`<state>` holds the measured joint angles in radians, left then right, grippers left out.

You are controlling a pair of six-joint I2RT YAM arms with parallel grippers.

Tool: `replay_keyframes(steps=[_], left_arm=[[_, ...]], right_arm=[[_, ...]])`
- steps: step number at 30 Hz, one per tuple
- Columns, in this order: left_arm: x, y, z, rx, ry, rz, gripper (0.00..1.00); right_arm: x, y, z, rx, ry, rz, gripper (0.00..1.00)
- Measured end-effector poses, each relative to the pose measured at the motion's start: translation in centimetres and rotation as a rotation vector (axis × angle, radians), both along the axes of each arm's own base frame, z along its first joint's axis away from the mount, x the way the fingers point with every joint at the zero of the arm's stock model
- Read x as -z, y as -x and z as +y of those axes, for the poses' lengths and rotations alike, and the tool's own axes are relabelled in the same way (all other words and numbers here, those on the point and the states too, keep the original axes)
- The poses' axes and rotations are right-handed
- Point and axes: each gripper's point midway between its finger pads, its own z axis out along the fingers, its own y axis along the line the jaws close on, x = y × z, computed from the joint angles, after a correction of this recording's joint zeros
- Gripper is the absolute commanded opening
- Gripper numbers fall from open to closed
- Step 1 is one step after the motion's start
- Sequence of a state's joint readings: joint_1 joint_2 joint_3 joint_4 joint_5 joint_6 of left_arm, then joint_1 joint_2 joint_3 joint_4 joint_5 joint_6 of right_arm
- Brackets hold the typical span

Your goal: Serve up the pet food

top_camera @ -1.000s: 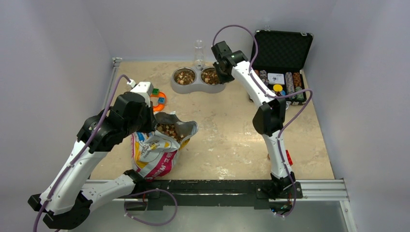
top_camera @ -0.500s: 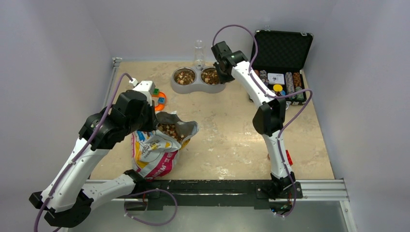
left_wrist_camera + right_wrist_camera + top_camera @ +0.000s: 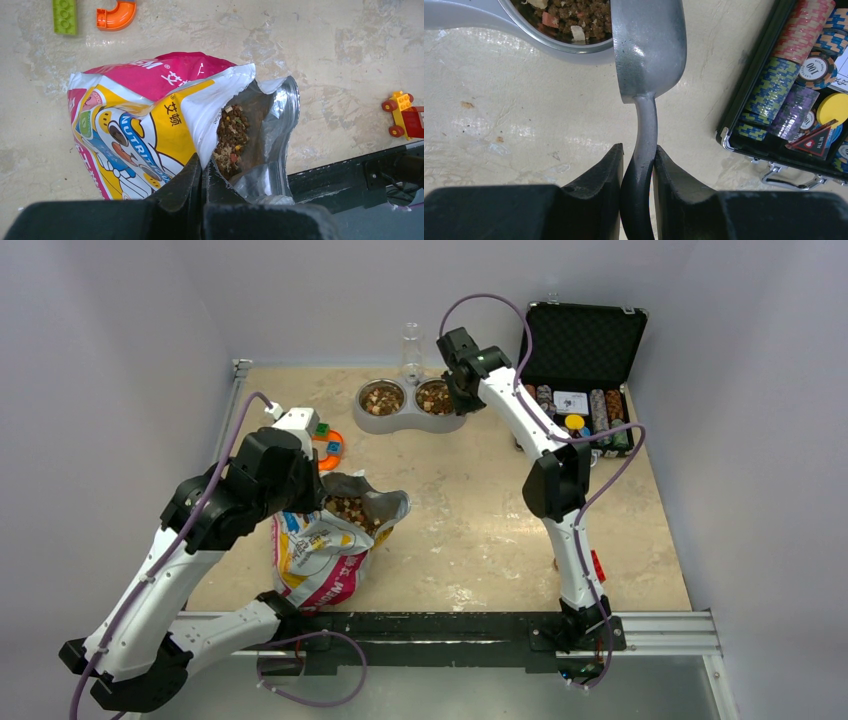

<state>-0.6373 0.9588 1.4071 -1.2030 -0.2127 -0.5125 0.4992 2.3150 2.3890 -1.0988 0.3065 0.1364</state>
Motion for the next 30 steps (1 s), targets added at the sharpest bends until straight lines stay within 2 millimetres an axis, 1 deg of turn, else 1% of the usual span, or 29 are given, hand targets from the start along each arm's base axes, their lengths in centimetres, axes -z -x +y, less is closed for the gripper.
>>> replay_keyframes(steps=[5, 11, 17, 19, 21, 24, 26, 28, 30], left_arm=[[0.0, 0.0, -0.1, 0.002, 0.000, 0.002, 0.00], [0.1, -0.1, -0.2, 0.003, 0.001, 0.003, 0.00], [-0.1, 0.0, 0.0, 0.000, 0.002, -0.003, 0.00], [-0.1, 0.0, 0.0, 0.001, 0.002, -0.003, 0.00], [-0.1, 0.0, 0.0, 0.001, 0.002, -0.003, 0.00], [-0.1, 0.0, -0.1, 0.002, 0.003, -0.003, 0.00], [-0.1, 0.0, -0.1, 0.003, 0.004, -0.002, 0.00], [-0.1, 0.0, -0.1, 0.003, 0.005, -0.003, 0.00], [-0.1, 0.0, -0.1, 0.003, 0.005, -0.004, 0.00]], right_arm=[[-0.3, 0.1, -0.1, 0.001, 0.000, -0.004, 0.00], [0.4, 0.4, -0.5, 0.008, 0.023, 0.010, 0.00], [0.2, 0.5, -0.4, 0.003, 0.022, 0.006, 0.00], [-0.4, 0.7, -0.5, 0.003, 0.020, 0.001, 0.00], [-1.4, 0.8, -0.6, 0.003, 0.011, -0.016, 0.00], [-3.5, 1.0, -0.7, 0.003, -0.011, -0.055, 0.00], [-4.6, 1.2, -0.8, 0.004, -0.022, -0.075, 0.00], [-4.9, 1.2, -0.8, 0.004, -0.024, -0.081, 0.00], [-4.6, 1.2, -0.8, 0.004, -0.020, -0.074, 0.00]])
